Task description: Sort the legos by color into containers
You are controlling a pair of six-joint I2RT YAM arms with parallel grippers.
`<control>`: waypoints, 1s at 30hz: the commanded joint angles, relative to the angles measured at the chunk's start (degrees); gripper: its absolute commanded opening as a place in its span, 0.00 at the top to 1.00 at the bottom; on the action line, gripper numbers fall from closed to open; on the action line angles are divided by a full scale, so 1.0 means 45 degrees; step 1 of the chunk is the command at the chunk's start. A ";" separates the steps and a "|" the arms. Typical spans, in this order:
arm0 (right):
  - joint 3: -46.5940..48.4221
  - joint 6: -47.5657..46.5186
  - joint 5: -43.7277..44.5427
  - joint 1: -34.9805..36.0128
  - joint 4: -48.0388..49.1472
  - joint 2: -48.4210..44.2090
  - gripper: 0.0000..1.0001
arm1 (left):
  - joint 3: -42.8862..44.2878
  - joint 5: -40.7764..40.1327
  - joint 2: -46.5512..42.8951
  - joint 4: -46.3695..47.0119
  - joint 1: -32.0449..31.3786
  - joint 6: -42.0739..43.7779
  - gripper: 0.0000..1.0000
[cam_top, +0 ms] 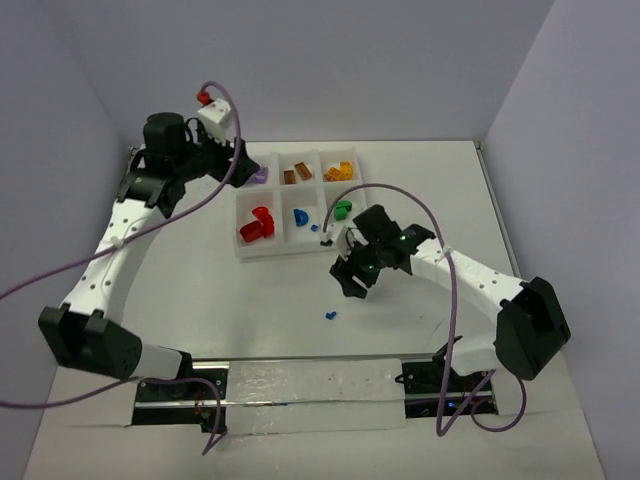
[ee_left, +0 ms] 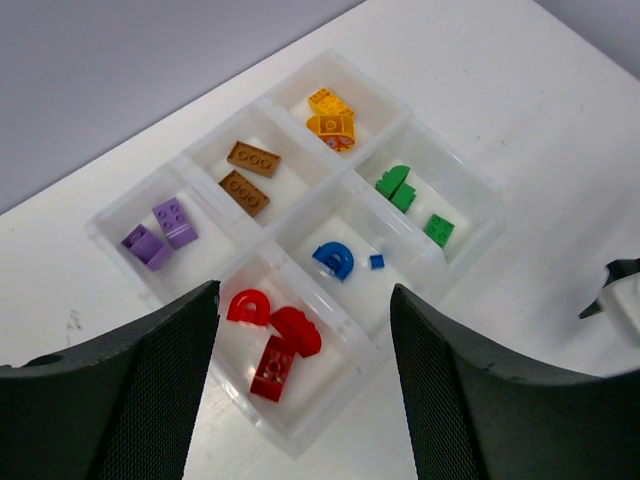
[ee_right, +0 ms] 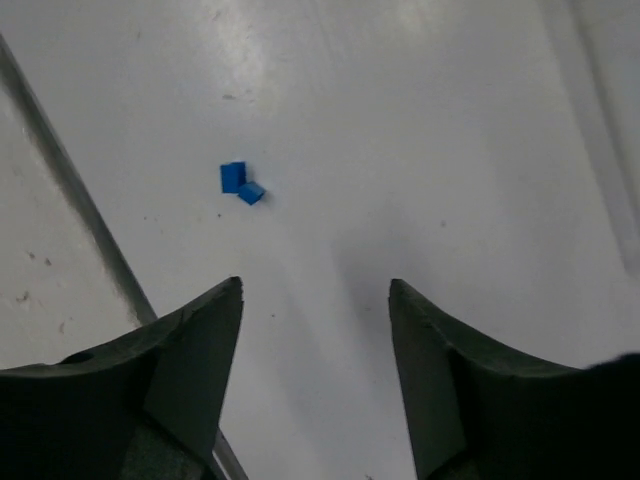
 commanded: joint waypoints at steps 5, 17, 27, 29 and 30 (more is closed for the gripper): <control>-0.0816 -0.2288 -0.0355 0.2217 0.1312 0.0015 0.46 | -0.2716 0.1989 -0.2146 -0.0024 0.1139 -0.1611 0.26; -0.0146 -0.1381 0.0487 0.3423 0.1876 0.2530 0.53 | -0.3251 0.1875 -0.2867 -0.0060 0.1641 -0.1601 0.26; -0.0185 -0.1330 0.0769 0.3452 0.2354 0.3416 0.53 | -0.3309 0.1923 -0.2664 0.0104 0.1641 -0.1698 0.26; -0.0132 -0.1387 0.0843 0.3461 0.2372 0.3582 0.54 | -0.3318 0.1896 -0.2625 0.0112 0.1641 -0.1699 0.26; -0.0096 -0.1405 0.0879 0.3470 0.2390 0.3671 0.55 | -0.3327 0.1887 -0.2607 0.0139 0.1641 -0.1699 0.26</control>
